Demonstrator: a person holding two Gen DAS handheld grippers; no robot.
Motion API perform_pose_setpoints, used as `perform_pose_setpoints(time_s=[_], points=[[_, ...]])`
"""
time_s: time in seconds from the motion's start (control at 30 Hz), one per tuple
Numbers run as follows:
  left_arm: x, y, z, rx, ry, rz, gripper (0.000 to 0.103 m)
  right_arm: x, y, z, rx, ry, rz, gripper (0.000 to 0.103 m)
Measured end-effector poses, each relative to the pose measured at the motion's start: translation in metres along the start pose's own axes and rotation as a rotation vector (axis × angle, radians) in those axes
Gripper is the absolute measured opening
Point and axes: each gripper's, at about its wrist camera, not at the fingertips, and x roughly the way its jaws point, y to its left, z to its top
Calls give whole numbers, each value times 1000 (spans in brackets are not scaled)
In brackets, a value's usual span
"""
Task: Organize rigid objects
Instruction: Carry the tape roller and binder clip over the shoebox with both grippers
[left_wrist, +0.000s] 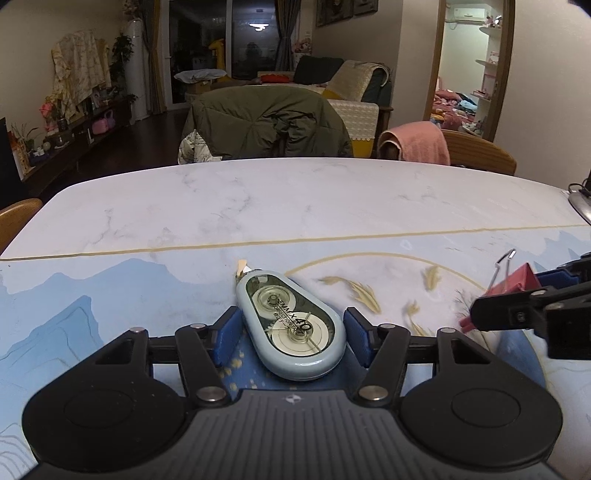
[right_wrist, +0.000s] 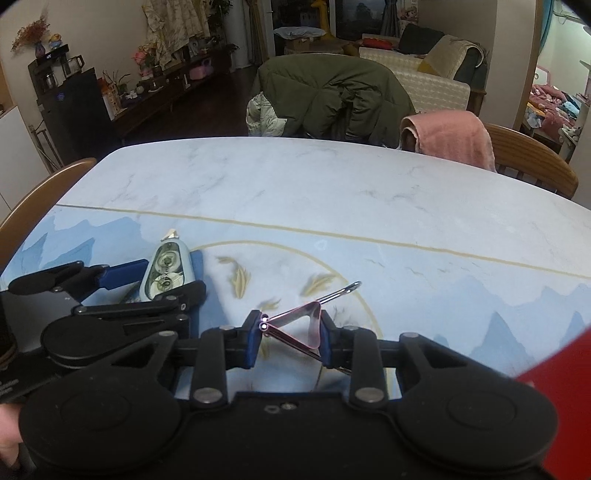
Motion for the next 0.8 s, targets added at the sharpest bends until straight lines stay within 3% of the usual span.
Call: perform_pose_setpoints(time_s=[0.47, 0.8], points=[[-86, -34, 3, 45, -41, -125, 60, -81, -7, -24, 33, 7, -10, 29], [-142, -72, 11, 104, -58, -203, 60, -152, -32, -34, 23, -46, -9, 29]])
